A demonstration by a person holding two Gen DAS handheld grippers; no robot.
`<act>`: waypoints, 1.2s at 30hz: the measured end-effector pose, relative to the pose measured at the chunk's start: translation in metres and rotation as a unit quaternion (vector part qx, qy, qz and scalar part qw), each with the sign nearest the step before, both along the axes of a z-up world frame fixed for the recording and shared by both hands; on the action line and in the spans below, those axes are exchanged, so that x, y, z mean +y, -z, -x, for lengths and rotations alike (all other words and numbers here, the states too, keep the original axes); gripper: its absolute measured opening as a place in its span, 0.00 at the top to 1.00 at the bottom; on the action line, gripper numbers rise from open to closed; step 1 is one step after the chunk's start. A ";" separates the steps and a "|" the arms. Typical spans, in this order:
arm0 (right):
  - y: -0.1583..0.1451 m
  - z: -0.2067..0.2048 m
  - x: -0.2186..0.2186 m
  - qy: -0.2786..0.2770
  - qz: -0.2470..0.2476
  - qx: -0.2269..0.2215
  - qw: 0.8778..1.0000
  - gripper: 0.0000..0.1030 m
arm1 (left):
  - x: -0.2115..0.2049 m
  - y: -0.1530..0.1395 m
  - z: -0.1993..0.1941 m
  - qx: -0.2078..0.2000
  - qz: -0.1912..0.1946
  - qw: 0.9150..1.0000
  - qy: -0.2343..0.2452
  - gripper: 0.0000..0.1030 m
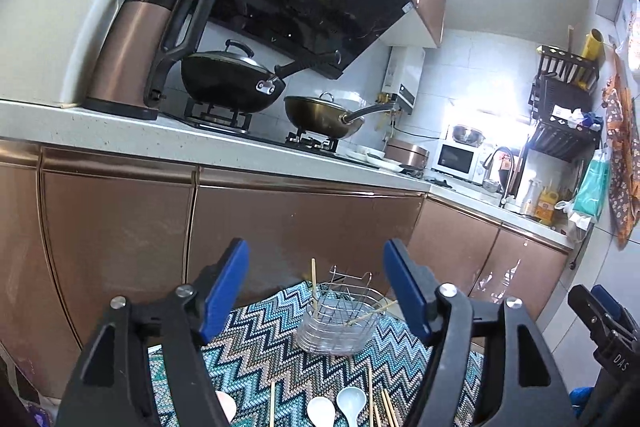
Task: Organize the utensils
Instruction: 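Raise both tools away from the wire rack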
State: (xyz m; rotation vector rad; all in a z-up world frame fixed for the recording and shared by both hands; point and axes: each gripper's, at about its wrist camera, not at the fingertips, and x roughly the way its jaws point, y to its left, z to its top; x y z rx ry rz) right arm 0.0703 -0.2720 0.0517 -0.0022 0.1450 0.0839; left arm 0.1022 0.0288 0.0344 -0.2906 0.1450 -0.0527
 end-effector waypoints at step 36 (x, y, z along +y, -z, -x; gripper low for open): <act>0.059 -0.029 -0.014 -0.008 0.010 0.164 0.986 0.00 | 0.002 0.063 -0.028 0.122 -0.024 0.992 0.006 0.34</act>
